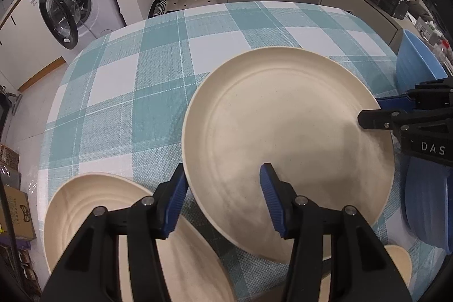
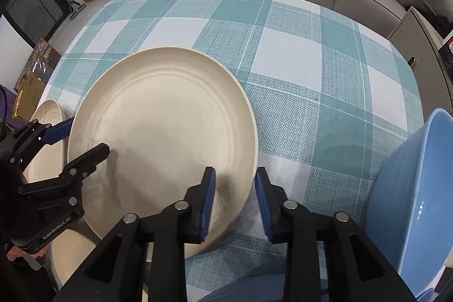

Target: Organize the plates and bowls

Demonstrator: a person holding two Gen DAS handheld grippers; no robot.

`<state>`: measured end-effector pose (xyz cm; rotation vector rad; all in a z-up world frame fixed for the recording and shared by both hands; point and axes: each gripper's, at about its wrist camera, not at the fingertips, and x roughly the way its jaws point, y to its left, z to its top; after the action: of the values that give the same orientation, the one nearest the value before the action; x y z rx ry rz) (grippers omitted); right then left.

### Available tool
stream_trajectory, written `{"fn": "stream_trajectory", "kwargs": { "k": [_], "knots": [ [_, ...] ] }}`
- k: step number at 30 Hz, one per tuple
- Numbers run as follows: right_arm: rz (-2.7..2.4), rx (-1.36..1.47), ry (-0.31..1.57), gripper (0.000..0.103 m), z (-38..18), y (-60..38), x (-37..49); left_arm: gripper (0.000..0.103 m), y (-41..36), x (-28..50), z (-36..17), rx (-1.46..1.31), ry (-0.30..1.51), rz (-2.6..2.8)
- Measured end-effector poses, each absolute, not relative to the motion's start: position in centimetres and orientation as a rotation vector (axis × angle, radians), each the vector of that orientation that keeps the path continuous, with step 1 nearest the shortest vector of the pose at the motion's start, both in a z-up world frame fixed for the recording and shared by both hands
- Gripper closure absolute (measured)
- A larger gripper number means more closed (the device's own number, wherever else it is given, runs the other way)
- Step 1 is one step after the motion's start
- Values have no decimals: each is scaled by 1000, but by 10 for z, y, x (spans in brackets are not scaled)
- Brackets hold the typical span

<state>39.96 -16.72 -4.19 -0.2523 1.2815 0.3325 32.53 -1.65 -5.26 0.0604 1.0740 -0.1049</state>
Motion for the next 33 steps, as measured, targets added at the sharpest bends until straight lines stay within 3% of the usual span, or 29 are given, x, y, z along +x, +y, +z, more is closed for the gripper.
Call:
{"fn": "stream_trajectory", "kwargs": {
  "k": [5,8,33],
  "knots": [
    [316,-256,1258,85,-40,-171,399,73,-11,325,-51,36,1068,-102],
    [300,-260,1238,85,-38,-173,400,76,-9,324,-50,28,1061,-105],
    [302,-229,1192,92,-12,-168,391,79,9,310,-25,-65,1004,-97]
  ]
}}
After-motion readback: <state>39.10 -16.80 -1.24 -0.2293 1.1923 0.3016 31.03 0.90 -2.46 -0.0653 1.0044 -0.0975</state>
